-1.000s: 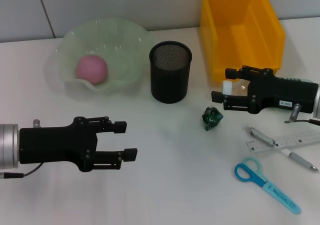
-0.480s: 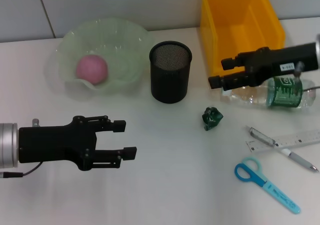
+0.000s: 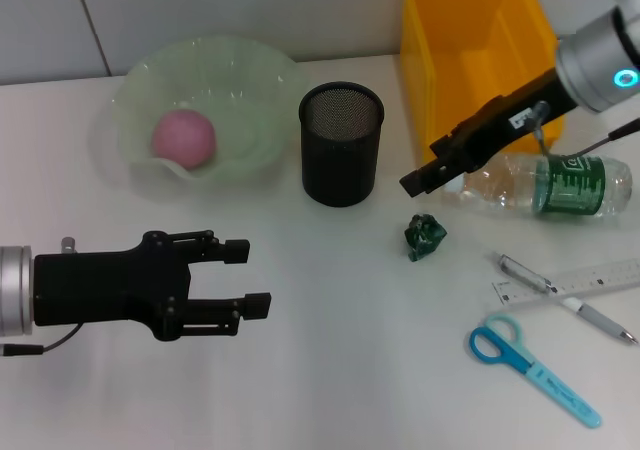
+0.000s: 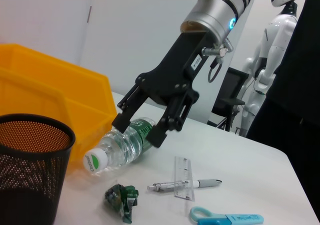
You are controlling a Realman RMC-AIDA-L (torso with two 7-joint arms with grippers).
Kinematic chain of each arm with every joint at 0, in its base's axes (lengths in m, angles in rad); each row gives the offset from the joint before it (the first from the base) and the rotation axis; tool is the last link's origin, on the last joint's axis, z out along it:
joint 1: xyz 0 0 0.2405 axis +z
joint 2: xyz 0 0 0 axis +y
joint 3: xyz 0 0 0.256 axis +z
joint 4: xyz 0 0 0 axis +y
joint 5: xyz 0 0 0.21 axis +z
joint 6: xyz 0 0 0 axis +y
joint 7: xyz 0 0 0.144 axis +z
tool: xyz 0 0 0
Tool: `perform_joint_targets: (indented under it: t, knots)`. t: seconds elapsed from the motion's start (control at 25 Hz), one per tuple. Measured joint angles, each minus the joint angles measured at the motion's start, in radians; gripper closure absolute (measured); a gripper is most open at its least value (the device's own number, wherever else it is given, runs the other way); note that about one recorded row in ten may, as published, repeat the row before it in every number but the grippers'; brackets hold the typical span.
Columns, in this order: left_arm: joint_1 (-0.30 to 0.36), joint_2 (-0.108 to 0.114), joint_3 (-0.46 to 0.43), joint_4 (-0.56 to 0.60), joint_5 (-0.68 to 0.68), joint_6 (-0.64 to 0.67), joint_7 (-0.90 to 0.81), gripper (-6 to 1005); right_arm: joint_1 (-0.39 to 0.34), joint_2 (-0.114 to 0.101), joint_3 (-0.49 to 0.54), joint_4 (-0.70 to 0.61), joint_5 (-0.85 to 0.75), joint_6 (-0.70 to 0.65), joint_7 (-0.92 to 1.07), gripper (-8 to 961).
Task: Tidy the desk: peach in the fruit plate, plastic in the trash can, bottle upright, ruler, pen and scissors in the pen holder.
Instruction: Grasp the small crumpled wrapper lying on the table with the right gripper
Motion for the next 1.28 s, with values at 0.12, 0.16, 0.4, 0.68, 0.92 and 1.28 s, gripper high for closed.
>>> perform_joint_targets:
  t: [0.12,0.16,0.4,0.68,0.92,1.28]
  knots:
    - [0.0,0.0,-0.002,0.0,0.0,0.0,-0.001,236,0.047,0.012,-0.034,0.035,-0.084,0.015,0.017,132]
    - [0.0,0.0,-0.003,0.0,0.0,0.0,-0.001,236,0.059,0.016,-0.051,0.047,-0.102,0.022,0.021,132]
    - [0.001,-0.002,-0.005,0.003,0.0,0.004,-0.001,236,0.092,0.042,-0.177,0.101,-0.15,0.117,0.045,132]
    - [0.001,-0.003,-0.005,0.003,0.0,0.005,-0.001,237,0.091,0.062,-0.247,0.133,-0.178,0.187,0.071,132]
    - [0.001,-0.003,-0.005,0.0,0.0,0.005,-0.001,237,0.084,0.062,-0.273,0.151,-0.18,0.214,0.078,133]
    - [-0.001,-0.003,-0.007,0.0,0.0,0.005,-0.001,238,0.086,0.062,-0.284,0.204,-0.192,0.26,0.079,134]
